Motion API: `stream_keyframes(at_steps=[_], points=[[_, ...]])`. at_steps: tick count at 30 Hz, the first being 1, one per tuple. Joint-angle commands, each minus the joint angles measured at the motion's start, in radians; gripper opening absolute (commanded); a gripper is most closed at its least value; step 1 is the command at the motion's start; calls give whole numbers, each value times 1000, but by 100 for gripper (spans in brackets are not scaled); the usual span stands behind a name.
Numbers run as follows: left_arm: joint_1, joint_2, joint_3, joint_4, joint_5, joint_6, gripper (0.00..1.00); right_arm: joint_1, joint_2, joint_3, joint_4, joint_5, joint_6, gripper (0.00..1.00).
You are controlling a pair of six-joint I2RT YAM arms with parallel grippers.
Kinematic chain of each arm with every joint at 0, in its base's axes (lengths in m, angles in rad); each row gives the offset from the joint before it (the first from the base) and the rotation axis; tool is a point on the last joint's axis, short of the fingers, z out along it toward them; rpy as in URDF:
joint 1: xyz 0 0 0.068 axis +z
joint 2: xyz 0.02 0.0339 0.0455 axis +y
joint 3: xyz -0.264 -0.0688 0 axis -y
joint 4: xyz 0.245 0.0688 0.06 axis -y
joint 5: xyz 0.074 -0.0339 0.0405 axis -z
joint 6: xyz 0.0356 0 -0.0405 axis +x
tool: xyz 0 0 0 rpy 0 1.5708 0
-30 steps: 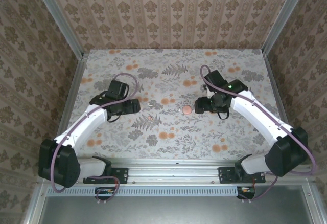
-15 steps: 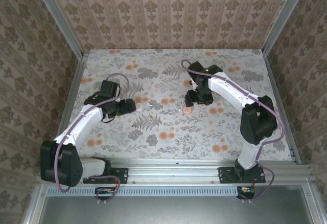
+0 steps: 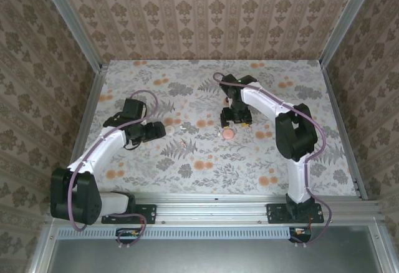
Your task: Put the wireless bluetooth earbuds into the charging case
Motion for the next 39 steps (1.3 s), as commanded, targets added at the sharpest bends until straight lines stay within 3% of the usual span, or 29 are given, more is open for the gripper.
stream_keyframes(at_steps=[1, 39], points=[[9, 4, -8, 9, -10, 0, 82, 7, 40, 34, -8, -23, 31, 69], [12, 16, -22, 30, -11, 11, 81, 27, 166, 53, -2, -71, 30, 68]])
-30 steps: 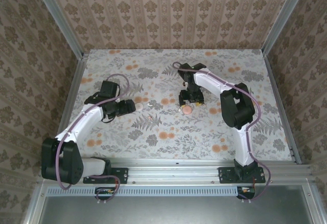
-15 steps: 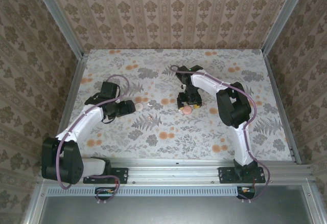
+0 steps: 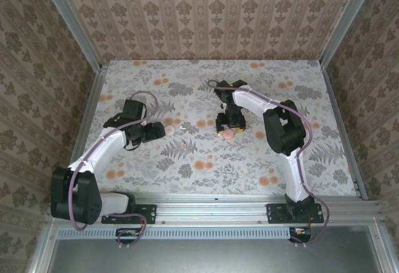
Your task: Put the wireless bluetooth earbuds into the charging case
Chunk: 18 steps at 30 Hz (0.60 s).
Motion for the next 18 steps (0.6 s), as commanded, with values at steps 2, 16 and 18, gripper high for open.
stream_keyframes(at_steps=[2, 16, 18], points=[[6, 14, -2, 4, -7, 11, 81, 7, 33, 14, -22, -11, 13, 68], [5, 14, -5, 12, 1, 9, 81, 7, 34, -13, -15, -12, 16, 62], [6, 14, -2, 15, 6, 7, 81, 7, 34, -18, -15, -13, 17, 64]])
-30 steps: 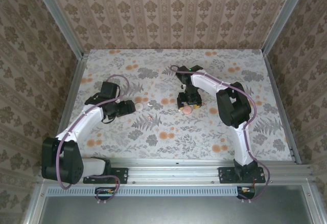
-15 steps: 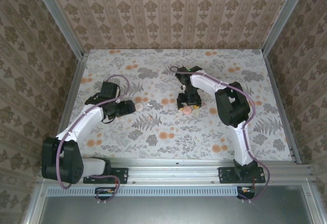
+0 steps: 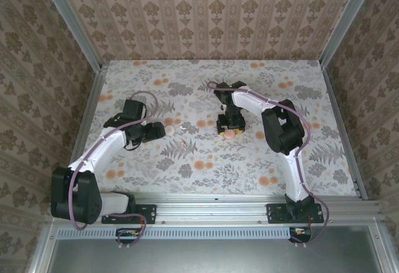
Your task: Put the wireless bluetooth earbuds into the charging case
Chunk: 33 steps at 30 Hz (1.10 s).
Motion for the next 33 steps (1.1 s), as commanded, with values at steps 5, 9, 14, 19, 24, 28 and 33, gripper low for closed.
stream_keyframes(at_steps=[5, 9, 14, 19, 24, 28, 33], points=[[7, 7, -5, 10, 1, 8, 81, 7, 11, -32, -14, -7, 14, 62], [6, 5, -8, 11, 3, 6, 81, 7, 6, -41, -6, -7, 11, 54], [5, -7, -11, 17, 22, 16, 80, 8, -69, -96, 62, -11, 5, 52], [-2, -42, -8, 61, 97, 41, 76, 12, -247, -226, 211, -11, -4, 51], [-32, -83, -17, 144, 173, 54, 74, 29, -509, -446, 495, -49, -66, 49], [-74, -110, -2, 195, 230, 64, 72, 64, -709, -618, 718, -70, -175, 51], [-124, -143, 20, 228, 293, 118, 68, 139, -888, -751, 901, -79, -335, 50]])
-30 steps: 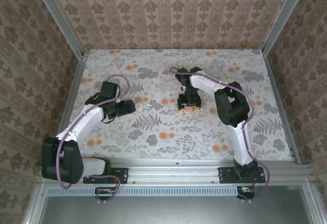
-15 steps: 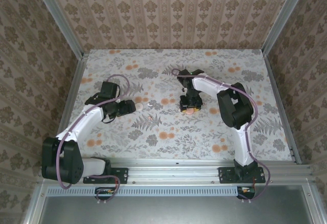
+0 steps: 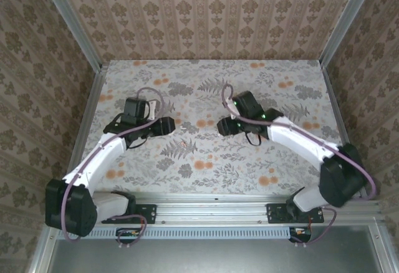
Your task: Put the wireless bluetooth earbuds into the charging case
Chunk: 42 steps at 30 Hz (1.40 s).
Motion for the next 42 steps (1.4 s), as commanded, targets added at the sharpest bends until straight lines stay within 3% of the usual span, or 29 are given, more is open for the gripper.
stream_keyframes(at_steps=[1, 5, 12, 18, 23, 32, 42], points=[[-35, -43, 28, 64, 107, 63, 67, 56, -110, -60, 236, -26, -173, 49], [-55, -70, 27, 107, 206, 72, 67, 142, -182, -129, 336, 17, -285, 49], [-83, -91, 69, 109, 353, 100, 67, 267, -163, -119, 363, 125, -422, 48], [-95, -80, 87, 114, 427, 102, 60, 297, -106, -78, 368, 139, -489, 48], [-152, -80, 88, 112, 440, 133, 58, 307, -63, -42, 366, 130, -509, 48], [-165, -44, 96, 63, 350, 124, 54, 332, -52, -28, 384, 128, -530, 48], [-190, -9, 94, 75, 401, 137, 50, 340, -50, -32, 394, 151, -526, 48]])
